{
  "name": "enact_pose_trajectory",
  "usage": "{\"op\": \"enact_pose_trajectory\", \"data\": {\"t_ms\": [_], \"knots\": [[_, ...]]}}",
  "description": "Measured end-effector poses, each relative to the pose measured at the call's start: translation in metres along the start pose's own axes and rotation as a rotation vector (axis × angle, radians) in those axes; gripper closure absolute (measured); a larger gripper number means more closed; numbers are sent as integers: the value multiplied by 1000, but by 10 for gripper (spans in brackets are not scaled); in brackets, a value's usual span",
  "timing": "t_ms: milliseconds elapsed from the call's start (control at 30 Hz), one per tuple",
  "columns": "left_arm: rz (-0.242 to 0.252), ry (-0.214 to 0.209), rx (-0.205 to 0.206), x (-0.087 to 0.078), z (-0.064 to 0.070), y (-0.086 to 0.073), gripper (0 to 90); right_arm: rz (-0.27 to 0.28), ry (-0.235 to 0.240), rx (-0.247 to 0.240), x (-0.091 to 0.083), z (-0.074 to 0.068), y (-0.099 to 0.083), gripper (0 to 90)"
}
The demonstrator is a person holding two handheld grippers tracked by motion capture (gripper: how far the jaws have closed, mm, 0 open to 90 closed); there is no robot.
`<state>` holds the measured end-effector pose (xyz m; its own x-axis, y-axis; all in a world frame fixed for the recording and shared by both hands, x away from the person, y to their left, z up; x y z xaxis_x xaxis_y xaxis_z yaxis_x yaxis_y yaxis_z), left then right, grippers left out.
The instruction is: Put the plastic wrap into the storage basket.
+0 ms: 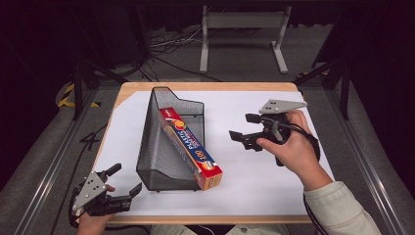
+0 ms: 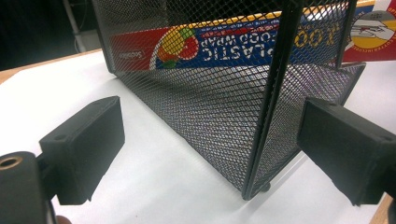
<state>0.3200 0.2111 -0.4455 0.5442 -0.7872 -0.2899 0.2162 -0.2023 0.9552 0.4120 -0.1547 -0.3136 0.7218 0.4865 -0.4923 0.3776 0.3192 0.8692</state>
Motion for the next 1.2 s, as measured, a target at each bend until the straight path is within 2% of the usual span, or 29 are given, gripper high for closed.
{"op": "enact_pose_trajectory", "data": {"t_ms": [133, 167, 267, 400, 667, 1000, 1200], "knots": [[-6, 3, -2, -1, 1, 0, 84, 8, -7, 22, -14, 19, -15, 184], [-6, 3, -2, -1, 1, 0, 84, 8, -7, 22, -14, 19, -15, 184], [-12, 3, -1, -1, 1, -1, 84, 31, -12, -2, -22, 33, -23, 176], [-9, 0, -4, -1, 1, -1, 84, 60, -46, -20, -31, 52, -34, 159], [-15, -4, -3, 1, 0, -1, 83, 71, -105, 2, -36, 77, -69, 148], [-14, -2, -5, 3, 0, -1, 83, 58, -113, 4, -32, 90, -110, 136], [-14, -1, -6, 3, -1, -1, 81, 50, -114, -7, -29, 93, -133, 130]]}}
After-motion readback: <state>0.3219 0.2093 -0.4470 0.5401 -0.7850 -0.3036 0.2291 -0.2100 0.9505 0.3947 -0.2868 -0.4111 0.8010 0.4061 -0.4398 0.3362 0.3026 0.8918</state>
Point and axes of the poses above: each handheld gripper's, and its own axes: x roughly forward along the jaws, y roughly out of its top, z roughly to its right, the point moved 7 cm from there along x, roughly forward along the jaws, and after that the axes turned 14 degrees about -y, right-handed, at the moved point
